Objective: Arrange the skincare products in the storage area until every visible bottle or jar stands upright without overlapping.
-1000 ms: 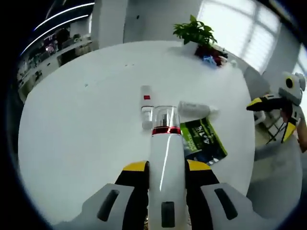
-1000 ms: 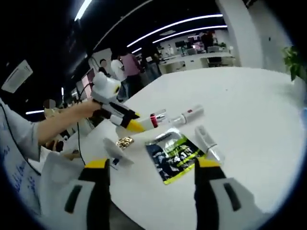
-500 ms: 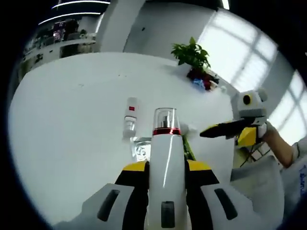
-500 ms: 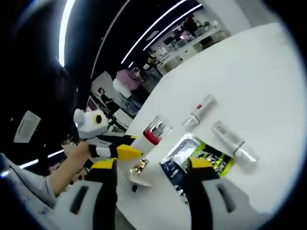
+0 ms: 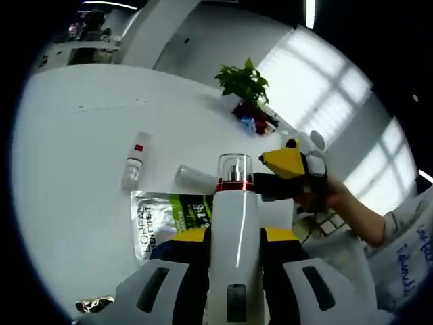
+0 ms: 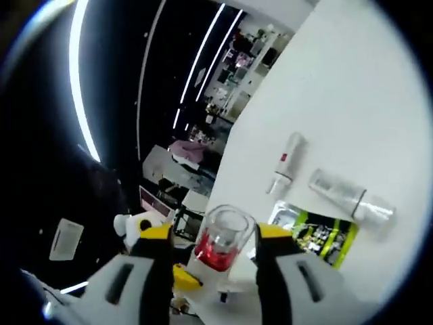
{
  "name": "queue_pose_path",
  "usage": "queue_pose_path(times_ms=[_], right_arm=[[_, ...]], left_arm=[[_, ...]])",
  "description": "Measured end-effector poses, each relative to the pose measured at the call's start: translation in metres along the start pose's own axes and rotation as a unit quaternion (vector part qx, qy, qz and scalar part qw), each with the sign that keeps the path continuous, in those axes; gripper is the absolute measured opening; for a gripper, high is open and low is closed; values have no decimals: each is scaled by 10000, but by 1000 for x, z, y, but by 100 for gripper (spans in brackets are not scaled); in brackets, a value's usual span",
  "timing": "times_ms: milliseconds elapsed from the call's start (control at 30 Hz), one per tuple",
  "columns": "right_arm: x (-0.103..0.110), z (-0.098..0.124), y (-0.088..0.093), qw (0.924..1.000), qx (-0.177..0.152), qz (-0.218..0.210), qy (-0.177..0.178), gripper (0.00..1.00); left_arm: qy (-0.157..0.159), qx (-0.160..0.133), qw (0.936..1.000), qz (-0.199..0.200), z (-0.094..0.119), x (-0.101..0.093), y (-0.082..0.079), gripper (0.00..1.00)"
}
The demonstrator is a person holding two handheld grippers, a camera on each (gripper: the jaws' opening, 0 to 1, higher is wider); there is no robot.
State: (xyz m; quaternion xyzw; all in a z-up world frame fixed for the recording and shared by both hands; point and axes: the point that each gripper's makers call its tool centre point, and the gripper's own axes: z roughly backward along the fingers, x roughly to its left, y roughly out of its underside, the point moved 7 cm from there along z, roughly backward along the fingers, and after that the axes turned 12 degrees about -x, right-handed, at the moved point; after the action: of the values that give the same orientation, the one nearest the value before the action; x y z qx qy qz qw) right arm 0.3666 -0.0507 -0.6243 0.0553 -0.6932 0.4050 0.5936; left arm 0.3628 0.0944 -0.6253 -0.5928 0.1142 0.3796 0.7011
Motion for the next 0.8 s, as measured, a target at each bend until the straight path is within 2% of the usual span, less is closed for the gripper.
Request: queue_pose_path(times_ms=[200,300,467,633,800], right_arm=[[2,10,-11,9999,-86,88,-96,35],[7,14,-17,9988,-27,473,-132,35],[20,17,-20,9942,135,1052,-197,33],[34,14,-22,9832,344,1770,-275,31],[37,8,-18,9721,581,2260,-235,30]], left_arm=[[405,77,9991,127,-9,-13,6,25],[497,84,9986,169,-15,-16,6,25],[550,373,9975,-234,-26,-24,10,26],[547,627,9946,-625,-35,-27,11,26],[460,858,9916,-852,-43,-25,16,26]])
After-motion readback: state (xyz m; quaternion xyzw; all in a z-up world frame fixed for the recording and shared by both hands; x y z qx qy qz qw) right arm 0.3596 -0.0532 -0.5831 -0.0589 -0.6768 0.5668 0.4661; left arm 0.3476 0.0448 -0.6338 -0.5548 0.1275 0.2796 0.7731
